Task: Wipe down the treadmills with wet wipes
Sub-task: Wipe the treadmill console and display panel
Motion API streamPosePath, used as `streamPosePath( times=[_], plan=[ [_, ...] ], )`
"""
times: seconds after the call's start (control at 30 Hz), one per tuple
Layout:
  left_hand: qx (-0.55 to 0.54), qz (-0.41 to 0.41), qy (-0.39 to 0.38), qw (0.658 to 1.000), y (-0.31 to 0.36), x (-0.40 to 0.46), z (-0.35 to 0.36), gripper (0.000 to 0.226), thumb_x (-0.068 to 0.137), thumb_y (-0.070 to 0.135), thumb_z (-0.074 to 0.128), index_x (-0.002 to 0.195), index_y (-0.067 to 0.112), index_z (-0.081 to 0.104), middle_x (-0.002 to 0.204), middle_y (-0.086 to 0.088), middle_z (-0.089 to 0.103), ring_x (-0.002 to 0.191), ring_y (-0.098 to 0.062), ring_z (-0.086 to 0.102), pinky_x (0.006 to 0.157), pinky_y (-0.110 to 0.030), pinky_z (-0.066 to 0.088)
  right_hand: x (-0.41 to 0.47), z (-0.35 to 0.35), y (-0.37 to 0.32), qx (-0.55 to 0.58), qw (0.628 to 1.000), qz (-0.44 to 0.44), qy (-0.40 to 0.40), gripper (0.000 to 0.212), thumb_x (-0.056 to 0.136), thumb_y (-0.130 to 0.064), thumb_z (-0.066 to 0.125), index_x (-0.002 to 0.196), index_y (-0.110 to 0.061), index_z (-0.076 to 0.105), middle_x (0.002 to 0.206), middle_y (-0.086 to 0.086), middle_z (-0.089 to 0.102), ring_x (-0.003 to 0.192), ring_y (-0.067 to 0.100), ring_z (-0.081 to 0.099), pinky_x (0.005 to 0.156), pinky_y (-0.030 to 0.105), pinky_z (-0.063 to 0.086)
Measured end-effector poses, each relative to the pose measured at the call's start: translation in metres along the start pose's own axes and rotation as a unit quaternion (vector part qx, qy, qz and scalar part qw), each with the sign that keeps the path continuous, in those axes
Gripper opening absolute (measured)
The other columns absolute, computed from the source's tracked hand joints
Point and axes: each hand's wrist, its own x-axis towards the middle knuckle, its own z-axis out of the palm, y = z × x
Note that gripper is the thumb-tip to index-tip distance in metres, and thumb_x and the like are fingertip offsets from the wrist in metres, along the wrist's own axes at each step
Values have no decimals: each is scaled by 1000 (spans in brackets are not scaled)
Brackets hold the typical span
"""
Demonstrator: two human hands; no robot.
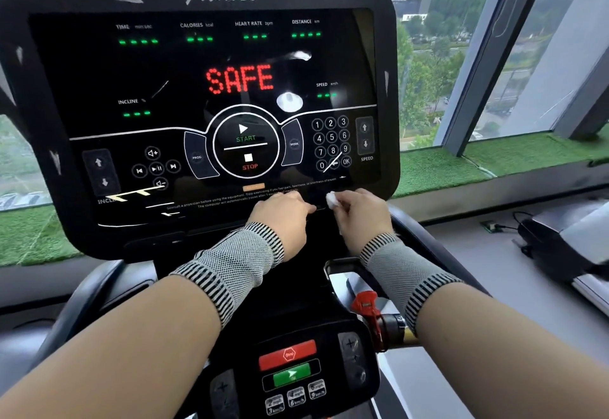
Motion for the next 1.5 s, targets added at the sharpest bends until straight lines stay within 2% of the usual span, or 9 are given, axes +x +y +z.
streamPosePath(
  times=[0.1, 0.27, 0.43, 0.6, 0.77, 0.93, 1.07, 1.27, 1.5],
  plan=[
    [-8, 3, -1, 1000, 0, -2, 0, 53, 91, 12, 44, 141, 32, 45, 138, 10, 45, 129, -17, 39, 107, -39, 36, 3, -8, 13, -8, 998, 50, 23, 24, 94, -26, 53, 111, -19, 69, 96, 4, 61, 91, 23, 59, 73, 23, 35],
    [-6, -1, 3, 1000, -2, 0, 0, 52, 91, 13, 43, 140, 32, 45, 137, 10, 45, 128, -17, 40, 106, -39, 37, 1, 5, -3, -18, 1000, 0, 1, 21, 95, -26, 53, 103, -20, 71, 80, -1, 50, 83, 24, 59, 66, 24, 33],
    [-9, 0, 3, 1000, -1, 0, 2, 54, 90, 12, 45, 140, 33, 45, 137, 9, 45, 128, -18, 39, 107, -40, 36, 7, -11, 14, -45, 997, 61, 11, 26, 97, -30, 49, 113, -21, 68, 101, 6, 62, 97, 24, 59, 77, 26, 37],
    [2, -1, -2, 1000, -1, 0, 0, 52, 91, 15, 43, 140, 34, 45, 138, 8, 44, 129, -19, 39, 106, -41, 36, 1, 5, -14, -42, 998, -27, -33, 23, 96, -27, 51, 97, -17, 71, 85, 4, 56, 84, 27, 58, 68, 27, 34],
    [-4, 3, -4, 1000, -1, -4, 0, 54, 91, 13, 42, 142, 32, 43, 139, 8, 43, 129, -20, 38, 106, -43, 36, 5, -8, 5, -67, 997, 41, -1, 23, 95, -27, 50, 106, -20, 70, 97, 7, 63, 94, 26, 60, 79, 30, 41],
    [11, 8, -10, 1000, -1, -5, -2, 50, 92, 16, 42, 140, 33, 44, 140, 5, 44, 130, -21, 38, 105, -44, 37, 6, 1, -16, -78, 994, -32, -63, 20, 92, -22, 52, 98, -21, 71, 91, 6, 60, 88, 27, 59, 73, 32, 42],
    [11, -7, -2, 1000, -13, -9, -5, 50, 91, 15, 44, 138, 30, 47, 140, 7, 44, 131, -19, 38, 107, -43, 36, 9, -10, -1, -105, 994, -7, -40, 22, 94, -24, 48, 94, -21, 70, 86, 3, 58, 86, 25, 59, 65, 26, 33],
    [27, -12, 8, 1000, -21, -16, -8, 48, 92, 17, 44, 136, 32, 49, 135, 5, 46, 128, -19, 40, 105, -42, 37, 0, 4, -20, -98, 990, -55, -79, 19, 93, -22, 51, 94, -23, 70, 88, 6, 58, 86, 28, 59, 71, 32, 42],
    [22, -25, -6, 999, -27, -23, -11, 49, 92, 16, 44, 138, 32, 48, 134, 4, 46, 128, -20, 41, 106, -43, 37, -3, 13, -36, -115, 987, -72, -80, 24, 97, -27, 46, 98, -19, 69, 94, 7, 60, 91, 27, 58, 68, 28, 31]
  ],
)
